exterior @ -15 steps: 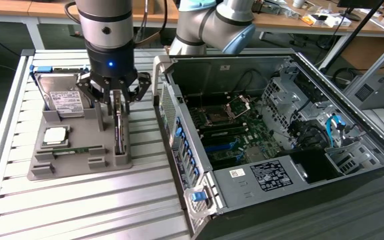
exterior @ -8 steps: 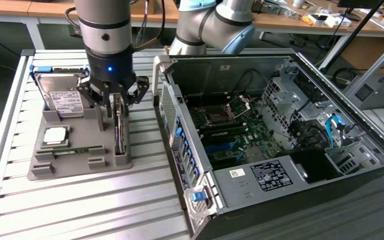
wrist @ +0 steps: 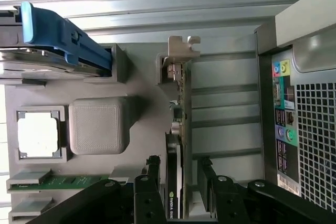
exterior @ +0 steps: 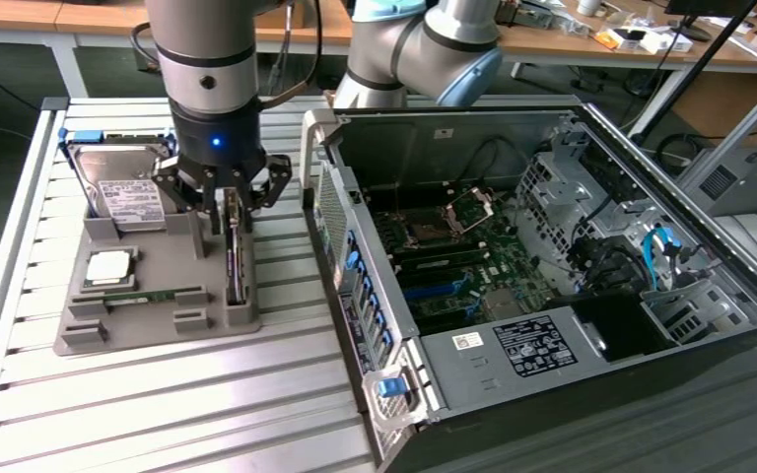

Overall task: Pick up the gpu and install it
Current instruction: 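Pick up the gpu and move the gpu toward the slot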

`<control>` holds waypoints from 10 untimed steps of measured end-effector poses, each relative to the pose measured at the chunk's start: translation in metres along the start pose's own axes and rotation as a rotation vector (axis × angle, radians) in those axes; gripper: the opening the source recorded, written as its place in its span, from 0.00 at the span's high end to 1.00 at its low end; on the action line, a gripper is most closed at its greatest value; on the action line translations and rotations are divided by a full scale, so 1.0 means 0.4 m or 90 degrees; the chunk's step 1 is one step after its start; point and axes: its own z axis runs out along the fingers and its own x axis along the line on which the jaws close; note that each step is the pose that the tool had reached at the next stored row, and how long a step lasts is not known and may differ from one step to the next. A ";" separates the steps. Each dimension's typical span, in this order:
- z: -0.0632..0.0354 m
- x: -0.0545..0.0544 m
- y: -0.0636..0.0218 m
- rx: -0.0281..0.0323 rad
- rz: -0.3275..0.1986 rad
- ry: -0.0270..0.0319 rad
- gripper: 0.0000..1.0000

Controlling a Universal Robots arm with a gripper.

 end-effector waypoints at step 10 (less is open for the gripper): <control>0.035 0.008 0.011 0.0010 0.000 -0.0001 0.58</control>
